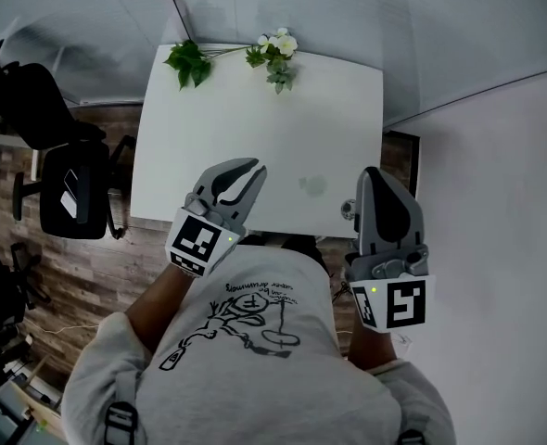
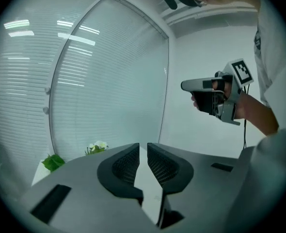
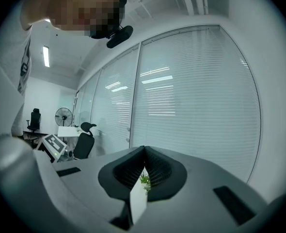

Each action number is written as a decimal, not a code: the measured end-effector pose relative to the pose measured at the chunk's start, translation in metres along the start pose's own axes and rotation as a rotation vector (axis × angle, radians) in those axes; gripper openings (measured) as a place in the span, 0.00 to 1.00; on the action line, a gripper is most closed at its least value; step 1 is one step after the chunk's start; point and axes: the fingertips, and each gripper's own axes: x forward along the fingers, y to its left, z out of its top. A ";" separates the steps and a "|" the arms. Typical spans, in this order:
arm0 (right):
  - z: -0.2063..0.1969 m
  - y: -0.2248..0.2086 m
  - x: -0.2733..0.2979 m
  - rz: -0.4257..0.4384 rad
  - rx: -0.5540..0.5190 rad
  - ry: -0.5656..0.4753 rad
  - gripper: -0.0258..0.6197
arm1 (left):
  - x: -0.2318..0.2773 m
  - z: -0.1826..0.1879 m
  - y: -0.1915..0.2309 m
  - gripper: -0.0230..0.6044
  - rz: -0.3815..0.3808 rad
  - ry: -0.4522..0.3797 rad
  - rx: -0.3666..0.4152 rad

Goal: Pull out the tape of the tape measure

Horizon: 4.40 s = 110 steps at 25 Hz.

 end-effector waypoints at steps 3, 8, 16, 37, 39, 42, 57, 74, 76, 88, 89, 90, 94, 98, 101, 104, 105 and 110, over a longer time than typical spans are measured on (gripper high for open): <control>-0.002 -0.008 -0.005 -0.016 0.003 0.001 0.05 | 0.020 -0.025 -0.010 0.14 -0.044 0.064 -0.029; -0.003 -0.019 -0.012 -0.036 0.005 0.005 0.05 | 0.053 -0.062 -0.028 0.16 -0.130 0.158 -0.031; -0.005 -0.032 -0.020 -0.063 0.007 0.014 0.05 | 0.108 -0.129 -0.053 0.20 -0.229 0.304 -0.002; -0.017 -0.074 -0.025 -0.084 0.026 0.050 0.05 | 0.191 -0.276 -0.104 0.45 -0.403 0.624 0.216; -0.020 -0.078 -0.026 -0.086 0.028 0.053 0.05 | 0.193 -0.283 -0.108 0.48 -0.416 0.640 0.238; -0.022 -0.082 -0.026 -0.089 0.031 0.058 0.05 | 0.196 -0.289 -0.112 0.50 -0.428 0.656 0.276; -0.028 -0.091 -0.030 -0.087 0.036 0.064 0.05 | 0.205 -0.304 -0.113 0.50 -0.424 0.681 0.360; -0.026 -0.078 -0.034 -0.066 0.032 0.046 0.05 | 0.189 -0.261 -0.096 0.41 -0.318 0.543 0.360; -0.026 -0.076 -0.032 -0.062 0.032 0.046 0.05 | 0.185 -0.250 -0.090 0.41 -0.297 0.518 0.357; -0.029 -0.054 -0.019 -0.047 0.022 0.040 0.05 | 0.138 -0.179 -0.059 0.41 -0.205 0.376 0.377; -0.029 -0.052 -0.017 -0.047 0.020 0.039 0.05 | 0.134 -0.173 -0.056 0.41 -0.200 0.366 0.371; -0.029 -0.050 -0.015 -0.047 0.017 0.038 0.05 | 0.129 -0.167 -0.053 0.41 -0.195 0.356 0.367; -0.032 -0.039 -0.007 -0.040 -0.004 0.044 0.05 | 0.108 -0.141 -0.039 0.41 -0.160 0.310 0.390; -0.035 -0.026 0.000 -0.017 -0.019 0.048 0.05 | 0.088 -0.114 -0.028 0.41 -0.116 0.267 0.412; -0.037 -0.017 0.006 0.007 -0.038 0.046 0.05 | 0.074 -0.095 -0.021 0.41 -0.083 0.232 0.427; -0.041 -0.008 0.011 0.031 -0.065 0.055 0.05 | 0.060 -0.077 -0.013 0.41 -0.048 0.200 0.453; -0.042 -0.004 0.013 0.039 -0.075 0.058 0.05 | 0.055 -0.071 -0.011 0.41 -0.039 0.190 0.461; -0.034 0.012 0.024 0.039 -0.063 0.010 0.05 | 0.035 -0.041 -0.010 0.41 -0.020 0.139 0.505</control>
